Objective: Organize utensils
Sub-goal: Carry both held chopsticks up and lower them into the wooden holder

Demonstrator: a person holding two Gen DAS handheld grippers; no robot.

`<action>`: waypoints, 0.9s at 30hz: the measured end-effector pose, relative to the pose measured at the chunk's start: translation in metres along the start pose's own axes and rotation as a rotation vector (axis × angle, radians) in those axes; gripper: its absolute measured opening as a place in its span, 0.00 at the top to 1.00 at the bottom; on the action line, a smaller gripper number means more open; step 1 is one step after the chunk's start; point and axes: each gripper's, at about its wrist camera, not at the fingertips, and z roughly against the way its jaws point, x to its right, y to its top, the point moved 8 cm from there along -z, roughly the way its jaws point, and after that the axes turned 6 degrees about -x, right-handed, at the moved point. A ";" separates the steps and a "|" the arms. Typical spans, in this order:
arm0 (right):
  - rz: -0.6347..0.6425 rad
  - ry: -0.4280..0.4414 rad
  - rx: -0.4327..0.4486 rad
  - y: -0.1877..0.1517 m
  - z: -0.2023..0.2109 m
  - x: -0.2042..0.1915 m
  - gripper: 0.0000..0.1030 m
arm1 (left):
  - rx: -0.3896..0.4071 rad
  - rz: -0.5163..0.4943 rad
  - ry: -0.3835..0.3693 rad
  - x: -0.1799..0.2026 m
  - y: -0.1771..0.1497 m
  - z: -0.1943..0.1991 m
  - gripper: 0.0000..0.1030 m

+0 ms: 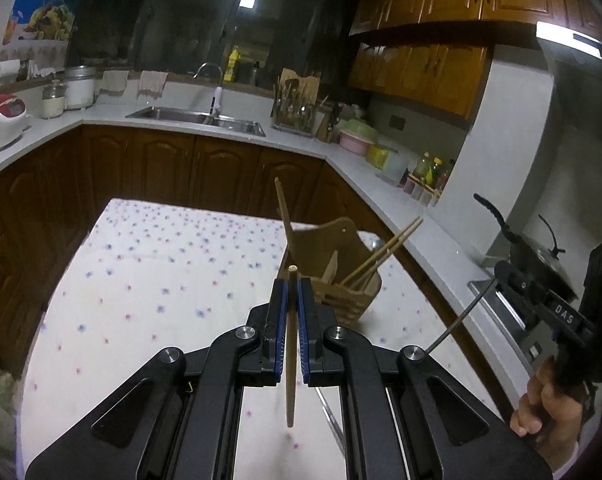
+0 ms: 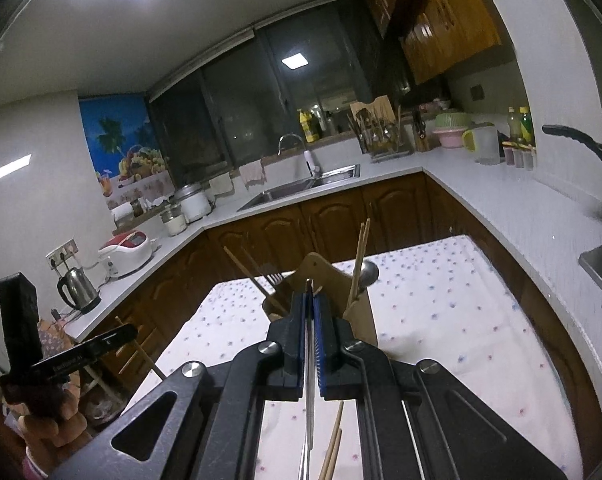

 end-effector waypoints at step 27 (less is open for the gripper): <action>0.064 -0.093 0.204 0.109 -0.064 0.009 0.96 | 0.171 0.036 0.012 0.009 0.141 -0.097 0.96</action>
